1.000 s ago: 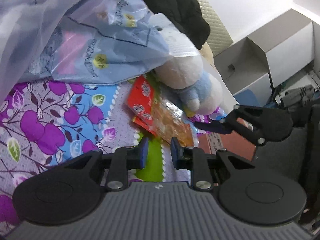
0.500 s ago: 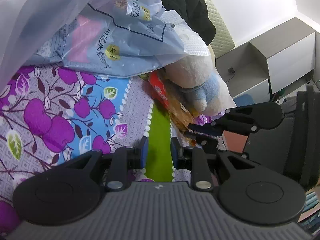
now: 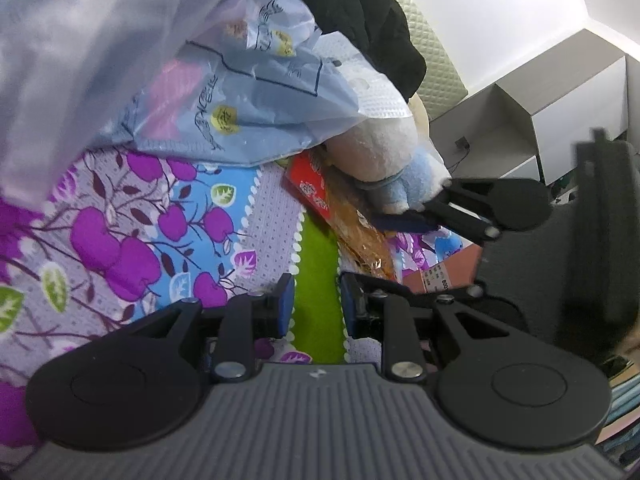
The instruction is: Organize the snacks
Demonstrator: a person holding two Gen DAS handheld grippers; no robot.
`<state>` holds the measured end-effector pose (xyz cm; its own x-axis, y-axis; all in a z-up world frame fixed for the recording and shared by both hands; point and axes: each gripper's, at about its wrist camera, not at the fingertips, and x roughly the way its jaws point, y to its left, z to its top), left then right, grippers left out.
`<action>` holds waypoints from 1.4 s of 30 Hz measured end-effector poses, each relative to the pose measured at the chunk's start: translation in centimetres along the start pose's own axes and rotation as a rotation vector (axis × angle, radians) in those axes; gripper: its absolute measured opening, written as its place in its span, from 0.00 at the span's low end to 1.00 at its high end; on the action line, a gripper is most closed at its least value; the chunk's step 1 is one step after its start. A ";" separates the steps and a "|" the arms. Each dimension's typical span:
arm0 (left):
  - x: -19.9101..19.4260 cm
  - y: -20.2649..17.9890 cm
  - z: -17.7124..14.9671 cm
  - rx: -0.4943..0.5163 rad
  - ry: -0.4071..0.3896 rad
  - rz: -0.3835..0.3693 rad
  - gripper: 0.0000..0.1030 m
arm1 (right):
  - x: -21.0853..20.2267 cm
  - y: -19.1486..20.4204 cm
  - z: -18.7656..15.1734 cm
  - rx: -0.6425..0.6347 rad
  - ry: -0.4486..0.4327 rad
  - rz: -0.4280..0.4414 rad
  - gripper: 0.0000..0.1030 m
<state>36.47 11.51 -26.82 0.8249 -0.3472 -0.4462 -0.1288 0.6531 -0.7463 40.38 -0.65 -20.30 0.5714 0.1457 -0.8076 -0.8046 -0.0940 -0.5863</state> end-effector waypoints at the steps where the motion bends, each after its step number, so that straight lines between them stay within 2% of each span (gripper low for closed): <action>1: -0.3 0.0 0.0 0.006 -0.003 0.005 0.27 | 0.3 0.2 0.2 -0.004 -0.002 -0.018 0.45; 3: -0.8 0.0 0.0 0.013 -0.008 0.012 0.27 | 1.0 0.3 0.6 0.009 0.011 -0.029 0.45; 6: -1.3 0.2 0.0 0.021 -0.016 0.019 0.27 | 2.0 0.7 1.2 -0.026 0.009 -0.109 0.44; 8: -1.6 0.4 -0.1 0.013 -0.016 0.021 0.27 | 2.9 0.7 1.4 -0.007 0.024 -0.137 0.43; 10: -1.8 0.6 -0.2 0.011 -0.016 0.023 0.27 | 3.4 0.7 1.6 -0.009 0.042 -0.155 0.31; 11: -2.0 0.7 -0.2 0.004 -0.021 0.024 0.27 | 3.6 0.8 1.6 0.007 0.039 -0.161 0.28; 13: -2.3 0.8 -0.2 0.006 -0.020 0.032 0.27 | 4.5 0.9 1.9 0.035 0.058 -0.138 0.13; 16: -2.9 0.8 -0.1 0.013 -0.025 0.029 0.27 | 4.2 1.0 1.9 0.064 0.057 -0.155 0.05; 20: -3.6 0.4 0.0 0.019 -0.031 0.031 0.27 | 1.7 0.2 1.7 0.156 0.019 -0.159 0.03; 26: -5.7 -0.6 -0.6 0.039 -0.042 0.031 0.27 | -3.4 -0.9 1.2 0.338 -0.052 -0.082 0.03; 30: -7.9 -1.2 -1.3 0.054 -0.051 0.037 0.27 | -7.0 -0.3 0.5 0.447 -0.096 -0.014 0.03; 38: -13.6 -1.4 -2.5 0.066 -0.056 0.026 0.27 | -13.2 1.3 0.1 0.666 -0.193 0.165 0.03; 42: -16.8 -1.1 -3.7 0.065 -0.047 0.004 0.28 | -15.7 2.0 -0.6 0.827 -0.234 0.295 0.03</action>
<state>20.76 14.15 -20.33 0.8497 -0.3129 -0.4243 -0.0979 0.6971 -0.7103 29.88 -3.70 -8.78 0.3494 0.4329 -0.8310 -0.8236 0.5647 -0.0522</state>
